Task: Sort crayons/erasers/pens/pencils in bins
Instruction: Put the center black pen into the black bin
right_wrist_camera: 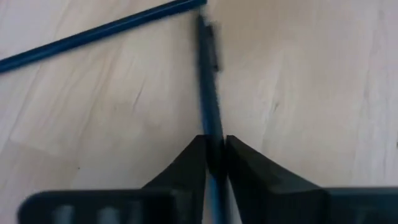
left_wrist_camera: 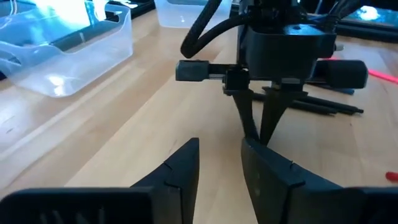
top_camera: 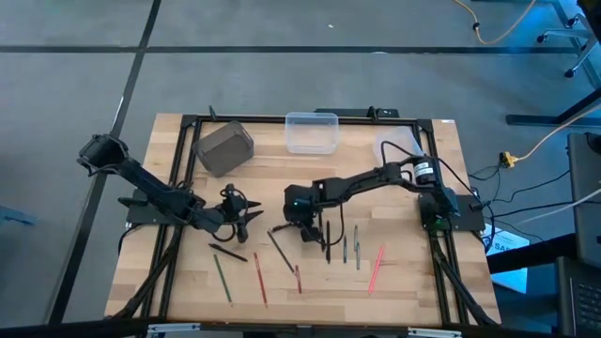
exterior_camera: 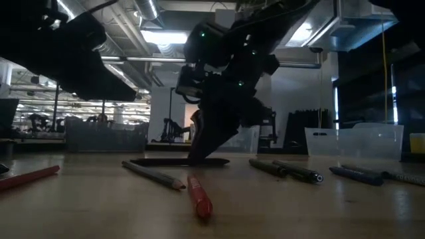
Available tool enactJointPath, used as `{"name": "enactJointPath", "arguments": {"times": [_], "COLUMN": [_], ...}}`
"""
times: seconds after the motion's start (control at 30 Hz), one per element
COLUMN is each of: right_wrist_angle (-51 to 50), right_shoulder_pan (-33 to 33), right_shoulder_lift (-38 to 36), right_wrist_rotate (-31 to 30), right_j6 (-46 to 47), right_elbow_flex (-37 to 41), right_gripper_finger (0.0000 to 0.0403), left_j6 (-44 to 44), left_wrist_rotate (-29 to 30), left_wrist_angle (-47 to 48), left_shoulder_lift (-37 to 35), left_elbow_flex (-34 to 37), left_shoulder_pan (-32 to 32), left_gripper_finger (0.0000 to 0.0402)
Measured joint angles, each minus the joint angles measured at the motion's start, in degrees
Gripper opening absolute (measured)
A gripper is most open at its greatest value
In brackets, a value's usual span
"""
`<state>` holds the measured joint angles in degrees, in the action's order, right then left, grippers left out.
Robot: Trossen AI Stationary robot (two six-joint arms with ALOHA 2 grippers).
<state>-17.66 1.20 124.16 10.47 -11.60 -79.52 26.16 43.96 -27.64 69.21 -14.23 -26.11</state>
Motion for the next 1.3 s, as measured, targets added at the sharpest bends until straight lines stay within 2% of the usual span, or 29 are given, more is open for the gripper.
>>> {"name": "enactJointPath", "arguments": {"times": [0.17, 0.37, 0.6, 0.9, 1.3], "right_wrist_angle": [5.7, 10.9, 12.9, 12.7, 9.7], "right_shoulder_pan": [-1.0, -1.7, -1.9, -1.9, -1.7], "right_shoulder_lift": [0.1, 0.5, 0.6, -0.1, -3.7], "right_wrist_rotate": [0.3, -1.3, -9.8, -11.5, -14.7], "right_j6": [7.3, 15.6, 17.5, 15.5, 12.6], "right_elbow_flex": [0.3, 0.3, 0.3, 0.3, 0.1], "right_gripper_finger": [0.0036, 0.005, 0.0049, 0.0049, 0.0049], "left_j6": [0.6, -1.2, -4.9, 0.5, 2.0], "left_wrist_rotate": [1.4, 8.6, 15.6, 15.0, 10.8], "left_wrist_angle": [0.0, 0.2, 2.0, 9.6, 10.4], "left_shoulder_lift": [-0.2, -3.5, -8.5, -8.9, -8.3], "left_elbow_flex": [0.0, 0.0, 0.0, 0.0, 0.0], "left_shoulder_pan": [-1.0, -3.9, -7.4, -8.2, -8.5], "left_gripper_finger": [0.0112, 0.0112, 0.0112, 0.0112, 0.0112]}}
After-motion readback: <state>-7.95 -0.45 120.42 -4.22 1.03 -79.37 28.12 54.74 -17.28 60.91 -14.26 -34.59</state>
